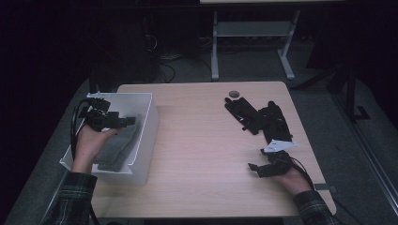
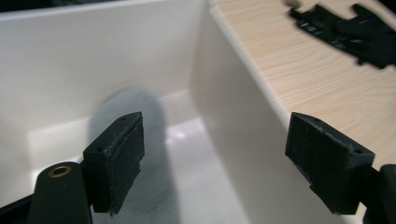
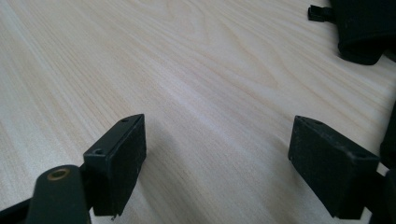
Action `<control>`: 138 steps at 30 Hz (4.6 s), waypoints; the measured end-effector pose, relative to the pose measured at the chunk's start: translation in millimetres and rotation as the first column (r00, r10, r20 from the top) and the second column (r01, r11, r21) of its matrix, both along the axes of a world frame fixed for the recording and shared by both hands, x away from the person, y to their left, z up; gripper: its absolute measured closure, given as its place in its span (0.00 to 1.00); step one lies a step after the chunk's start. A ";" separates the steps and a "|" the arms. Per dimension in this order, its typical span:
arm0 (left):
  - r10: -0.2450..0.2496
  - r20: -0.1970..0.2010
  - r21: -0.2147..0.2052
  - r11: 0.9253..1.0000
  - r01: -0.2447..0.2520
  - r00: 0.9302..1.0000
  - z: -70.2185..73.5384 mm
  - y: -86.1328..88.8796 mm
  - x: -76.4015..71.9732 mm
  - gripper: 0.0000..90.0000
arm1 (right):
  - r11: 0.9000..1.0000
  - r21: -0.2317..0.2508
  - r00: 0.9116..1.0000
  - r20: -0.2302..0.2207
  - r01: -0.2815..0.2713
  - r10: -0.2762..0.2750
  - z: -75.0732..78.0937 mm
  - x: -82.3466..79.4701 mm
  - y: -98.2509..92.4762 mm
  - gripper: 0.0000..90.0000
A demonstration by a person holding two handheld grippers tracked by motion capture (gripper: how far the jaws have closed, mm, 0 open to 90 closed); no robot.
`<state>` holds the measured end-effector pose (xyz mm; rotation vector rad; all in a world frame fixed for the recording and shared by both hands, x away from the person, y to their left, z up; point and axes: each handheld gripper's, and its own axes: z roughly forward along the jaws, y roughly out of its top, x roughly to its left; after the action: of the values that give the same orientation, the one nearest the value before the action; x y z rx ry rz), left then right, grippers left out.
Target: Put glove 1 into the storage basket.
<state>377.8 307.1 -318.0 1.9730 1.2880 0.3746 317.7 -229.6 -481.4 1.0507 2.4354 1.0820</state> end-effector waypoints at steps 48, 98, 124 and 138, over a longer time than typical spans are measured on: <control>-0.464 -0.017 0.122 0.878 0.463 0.886 -118.9 -173.4 -45.5 0.18 | 1.000 0.003 1.000 0.005 0.011 -0.011 8.1 0.5 -1.9 0.40; -0.492 0.061 0.126 0.867 0.482 0.868 -159.3 -156.7 -63.0 0.14 | 0.986 0.012 0.986 -0.009 0.164 -0.164 6.7 131.8 -2.4 0.99; -0.492 0.060 0.130 0.866 0.482 0.868 -159.1 -156.5 -62.9 0.14 | 0.988 0.143 0.993 0.088 0.060 -0.073 55.9 70.7 -5.0 1.00; -0.494 0.063 0.131 0.865 0.484 0.867 -159.1 -156.5 -62.7 0.14 | 0.987 0.137 0.997 -0.007 -0.081 0.083 45.0 13.9 11.5 0.99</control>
<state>315.2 150.6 -477.2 2.2594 0.6757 0.2851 331.6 -218.1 -436.4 1.0074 2.4634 1.2890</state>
